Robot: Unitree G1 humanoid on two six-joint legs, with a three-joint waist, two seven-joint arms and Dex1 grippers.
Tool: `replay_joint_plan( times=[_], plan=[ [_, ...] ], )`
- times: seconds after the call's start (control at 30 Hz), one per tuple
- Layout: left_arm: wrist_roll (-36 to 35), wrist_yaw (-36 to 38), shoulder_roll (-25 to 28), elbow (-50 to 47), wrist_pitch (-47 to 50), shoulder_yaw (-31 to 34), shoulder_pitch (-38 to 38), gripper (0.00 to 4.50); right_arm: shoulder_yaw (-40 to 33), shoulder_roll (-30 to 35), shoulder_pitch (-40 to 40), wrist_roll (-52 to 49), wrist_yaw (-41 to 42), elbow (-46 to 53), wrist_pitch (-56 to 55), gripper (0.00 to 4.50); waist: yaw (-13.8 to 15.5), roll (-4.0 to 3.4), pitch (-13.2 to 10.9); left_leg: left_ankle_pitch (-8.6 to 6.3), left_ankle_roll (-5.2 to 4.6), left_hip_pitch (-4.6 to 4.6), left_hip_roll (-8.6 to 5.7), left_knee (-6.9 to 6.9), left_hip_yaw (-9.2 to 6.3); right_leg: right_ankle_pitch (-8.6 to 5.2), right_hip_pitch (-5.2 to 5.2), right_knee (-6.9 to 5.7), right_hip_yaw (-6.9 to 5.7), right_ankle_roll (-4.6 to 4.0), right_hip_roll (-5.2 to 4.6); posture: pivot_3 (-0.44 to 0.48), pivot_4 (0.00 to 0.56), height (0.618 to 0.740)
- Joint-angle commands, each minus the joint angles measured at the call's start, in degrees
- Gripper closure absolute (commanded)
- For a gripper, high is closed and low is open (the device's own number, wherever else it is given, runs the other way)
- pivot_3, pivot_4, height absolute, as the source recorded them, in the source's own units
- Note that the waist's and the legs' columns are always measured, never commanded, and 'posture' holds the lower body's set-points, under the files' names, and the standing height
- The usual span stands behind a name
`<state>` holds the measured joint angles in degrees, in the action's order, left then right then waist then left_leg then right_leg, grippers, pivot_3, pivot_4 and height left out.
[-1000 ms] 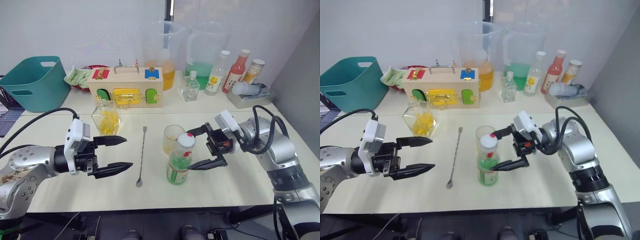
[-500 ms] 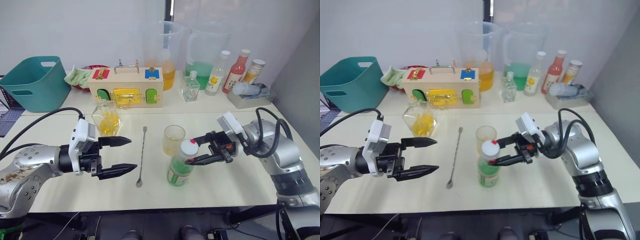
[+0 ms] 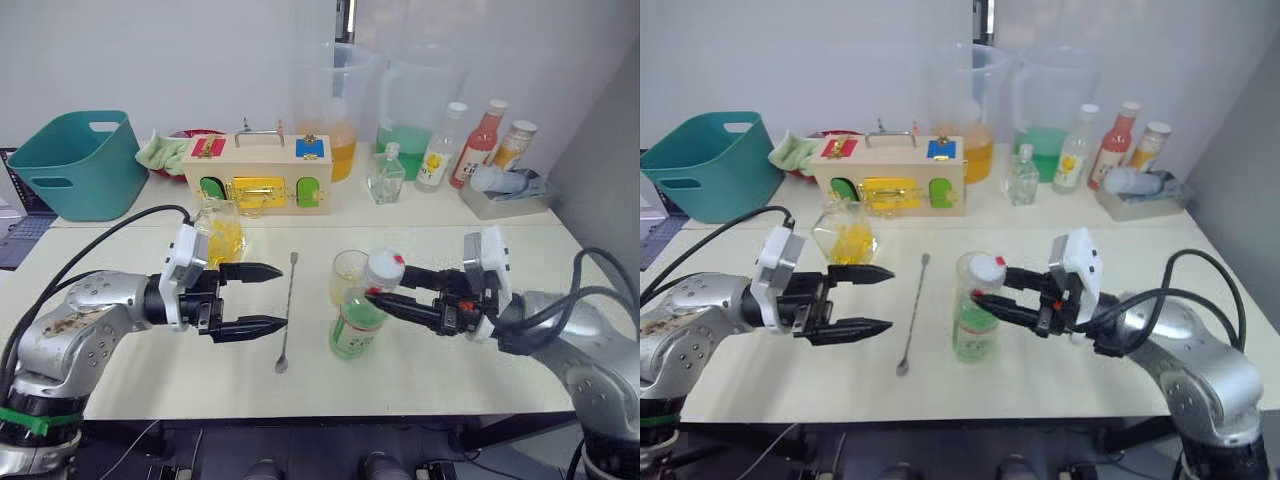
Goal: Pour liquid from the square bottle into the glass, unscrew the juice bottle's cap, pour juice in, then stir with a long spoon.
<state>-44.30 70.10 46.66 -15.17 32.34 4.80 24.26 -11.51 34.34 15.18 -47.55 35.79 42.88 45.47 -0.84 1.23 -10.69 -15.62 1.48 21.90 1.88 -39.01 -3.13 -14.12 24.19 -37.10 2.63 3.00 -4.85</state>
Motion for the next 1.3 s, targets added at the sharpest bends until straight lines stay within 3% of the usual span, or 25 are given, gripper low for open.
replay_joint_plan(
  times=[0.03, 0.17, 0.57, 0.63, 0.83, 0.9, 1.13, 1.3],
  plan=[
    [1.73, 3.31, -1.1, 3.13, -2.03, -2.23, 3.64, 0.0, -1.24, -2.01, -3.52, 0.6, -11.7, 9.54, 1.39, 3.08, 0.1, 0.0, 0.0, 0.0, 0.01, 0.01, -0.01, 0.0, 0.01, 0.0, 0.0, 0.01, 0.01, 0.0, 0.0, 0.0, 0.15, 0.74],
    [3.68, 7.41, -2.36, 7.45, -3.11, -5.11, 7.6, 0.0, 0.88, -5.98, -6.3, 2.53, -23.03, 13.16, 3.91, 3.08, -0.04, 0.0, 0.0, 0.03, 0.04, 0.05, -0.02, -0.03, 0.0, 0.0, 0.01, 0.02, 0.0, 0.0, 0.0, 0.0, 0.15, 0.74],
    [6.64, 10.82, -4.1, 11.99, -4.56, -6.13, 10.9, 0.0, 4.0, -6.13, -7.25, -3.43, -29.39, 12.89, 7.65, 3.08, -0.44, 0.0, 0.0, 0.03, 0.03, 0.0, 0.01, 0.0, -0.03, -0.01, -0.01, 0.02, 0.01, -0.01, 0.03, 0.0, 0.15, 0.74],
    [6.64, 10.37, -4.07, 11.63, -4.42, -5.65, 10.47, 0.0, 4.23, -5.75, -6.84, -4.42, -29.41, 12.48, 8.0, 2.04, -0.45, 0.0, 0.0, 0.03, 0.03, -0.01, 0.02, 0.0, -0.03, -0.01, -0.01, 0.01, 0.01, -0.01, 0.04, 0.0, 0.15, 0.74],
    [6.67, 8.35, -3.53, 9.8, -4.35, -3.73, 8.3, 0.0, 3.94, -1.06, -2.25, -9.0, -25.0, 9.19, 8.72, 0.04, -0.53, 0.0, 0.0, 0.03, 0.03, 0.0, 0.02, -0.02, -0.03, -0.01, -0.02, 0.02, 0.03, -0.01, 0.04, 0.0, 0.15, 0.74],
    [6.65, 8.1, -3.53, 9.49, -4.3, -3.55, 8.03, 0.0, 4.01, 0.37, -1.7, -9.71, -24.31, 8.69, 8.61, 0.04, -0.46, 0.0, 0.0, 0.03, 0.02, -0.01, 0.02, -0.01, -0.04, -0.01, -0.02, 0.03, 0.02, -0.01, 0.04, 0.0, 0.15, 0.74],
    [5.92, 3.36, -2.19, 3.27, -3.26, -0.04, 2.86, 0.0, -1.39, 19.62, -0.48, -2.51, 11.46, -7.46, -4.76, 0.04, -0.13, 0.02, 0.0, 0.03, 0.02, 0.05, 0.02, -0.05, 0.0, -0.01, -0.06, 0.15, 0.04, 0.0, 0.02, 0.0, 0.15, 0.74],
    [4.65, 0.82, -0.77, -0.55, -2.03, 2.62, -0.37, 0.0, 3.11, 20.99, 5.56, 3.49, 28.61, -20.76, -15.76, 0.04, -0.6, 0.01, 0.0, 0.03, 0.01, -0.03, 0.07, -0.04, 0.01, 0.0, -0.06, 0.1, 0.06, -0.01, 0.08, 0.0, 0.15, 0.74]
  ],
)
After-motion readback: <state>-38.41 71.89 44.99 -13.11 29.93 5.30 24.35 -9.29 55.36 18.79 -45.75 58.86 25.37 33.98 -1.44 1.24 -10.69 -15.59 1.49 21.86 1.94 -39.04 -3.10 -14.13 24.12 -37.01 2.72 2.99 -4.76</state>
